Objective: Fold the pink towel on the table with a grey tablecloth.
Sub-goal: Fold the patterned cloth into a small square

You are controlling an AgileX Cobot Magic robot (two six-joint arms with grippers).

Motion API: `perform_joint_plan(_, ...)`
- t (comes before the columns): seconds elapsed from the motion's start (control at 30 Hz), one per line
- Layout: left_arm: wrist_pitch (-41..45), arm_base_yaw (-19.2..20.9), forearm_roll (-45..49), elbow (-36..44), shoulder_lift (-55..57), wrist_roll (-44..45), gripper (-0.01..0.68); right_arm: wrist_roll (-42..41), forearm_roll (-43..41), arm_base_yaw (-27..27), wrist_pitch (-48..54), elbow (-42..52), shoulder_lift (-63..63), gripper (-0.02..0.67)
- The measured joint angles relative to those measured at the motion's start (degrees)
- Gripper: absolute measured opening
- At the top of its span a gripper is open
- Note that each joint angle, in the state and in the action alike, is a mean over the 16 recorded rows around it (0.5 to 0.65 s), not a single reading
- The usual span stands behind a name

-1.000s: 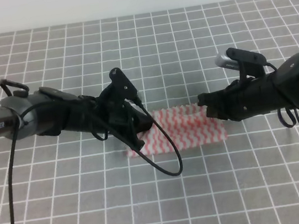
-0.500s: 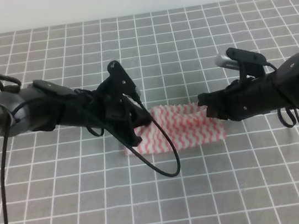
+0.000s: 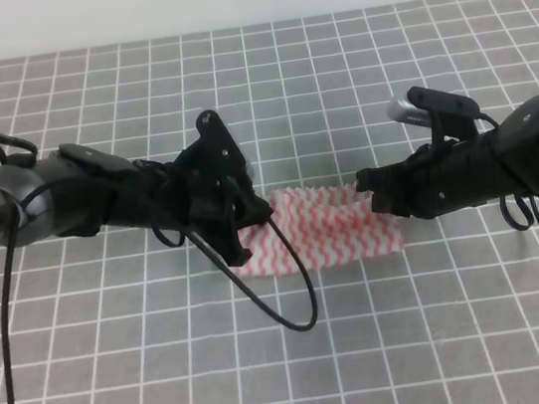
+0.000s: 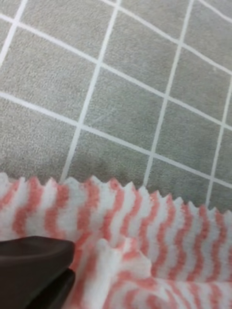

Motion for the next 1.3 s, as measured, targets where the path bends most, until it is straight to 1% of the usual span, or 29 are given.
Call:
perform_joint_plan(0.3, 0.20, -0.01, -0.09, -0.04, 0.13, 4.59, 0.000, 0.01, 0.01, -0.01, 0.01, -0.01, -0.06, -0.014)
perform_joint_plan(0.47, 0.44, -0.01, -0.42, -0.04, 0.13, 5.64, 0.013, 0.02, 0.03, 0.00, -0.01, -0.02, 0.00, -0.014)
perform_joint_plan(0.8, 0.47, 0.00, -1.87, -0.01, 0.00, 5.61, 0.117, 0.02, 0.03, 0.00, -0.01, -0.02, 0.03, -0.013)
perform_joint_plan(0.93, 0.47, 0.00, -2.10, -0.02, 0.04, 5.60, 0.130, 0.02, 0.03, 0.01, -0.01, -0.02, 0.06, -0.013)
perform_joint_plan(1.0, 0.55, 0.00, -2.15, -0.02, 0.04, 5.60, 0.125, 0.02, 0.03, 0.00, -0.01, -0.02, 0.00, -0.013)
perform_joint_plan(1.3, 1.54, -0.01, -0.48, -0.04, 0.14, 4.28, 0.035, 0.02, 0.02, 0.00, 0.06, -0.02, -0.03, -0.014)
